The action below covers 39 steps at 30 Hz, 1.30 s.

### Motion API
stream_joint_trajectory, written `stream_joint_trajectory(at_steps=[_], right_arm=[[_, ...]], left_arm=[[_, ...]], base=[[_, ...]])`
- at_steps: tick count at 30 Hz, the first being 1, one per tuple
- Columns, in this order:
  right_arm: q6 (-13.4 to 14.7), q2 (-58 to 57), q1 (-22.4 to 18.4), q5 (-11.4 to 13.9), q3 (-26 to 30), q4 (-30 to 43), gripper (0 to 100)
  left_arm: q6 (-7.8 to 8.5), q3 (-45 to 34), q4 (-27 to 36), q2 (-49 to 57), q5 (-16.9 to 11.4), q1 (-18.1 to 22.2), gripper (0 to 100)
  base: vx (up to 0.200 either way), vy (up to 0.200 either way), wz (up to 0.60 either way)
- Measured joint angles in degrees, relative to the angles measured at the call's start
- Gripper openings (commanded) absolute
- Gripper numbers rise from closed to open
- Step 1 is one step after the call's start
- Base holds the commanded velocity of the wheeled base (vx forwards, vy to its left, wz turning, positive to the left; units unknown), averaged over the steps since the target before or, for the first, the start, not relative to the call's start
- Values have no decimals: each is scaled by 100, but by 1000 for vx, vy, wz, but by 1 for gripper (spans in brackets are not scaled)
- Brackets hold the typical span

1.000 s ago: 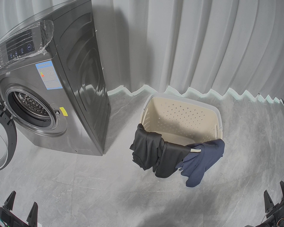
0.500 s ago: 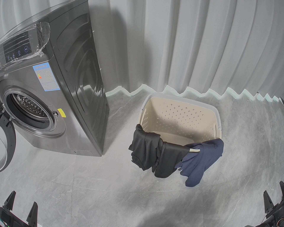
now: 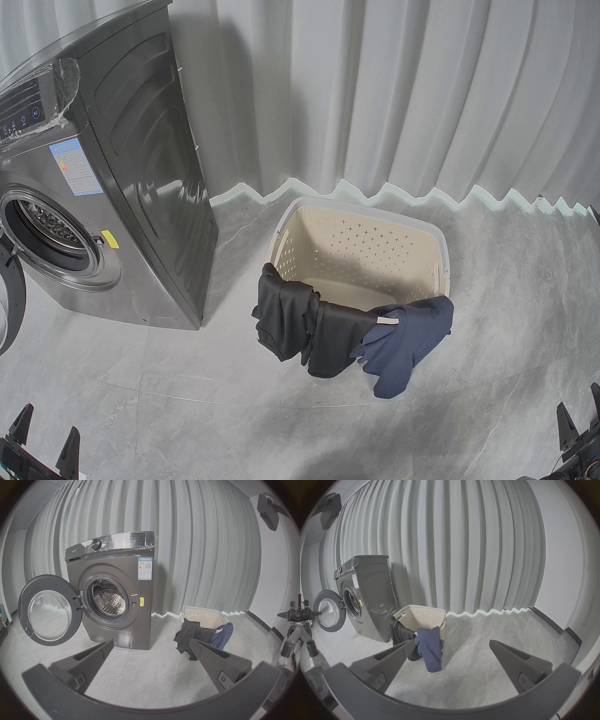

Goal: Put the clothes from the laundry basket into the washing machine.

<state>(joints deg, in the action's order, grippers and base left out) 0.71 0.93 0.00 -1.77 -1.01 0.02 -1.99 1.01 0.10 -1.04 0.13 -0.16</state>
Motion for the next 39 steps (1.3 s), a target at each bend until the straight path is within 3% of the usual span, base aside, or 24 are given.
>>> stream_joint_trajectory(at_steps=[20,26,39], right_arm=[[-2,0,0,11,0,0,100],[-9,0,0,10,0,11,100],[7,0,0,10,0,5,100]], left_arm=[[2,0,0,0,2,-11,100],[2,0,0,0,2,-5,100],[7,0,0,2,2,-6,100]], base=[[0,0,0],[0,-200,0],[0,0,0]])
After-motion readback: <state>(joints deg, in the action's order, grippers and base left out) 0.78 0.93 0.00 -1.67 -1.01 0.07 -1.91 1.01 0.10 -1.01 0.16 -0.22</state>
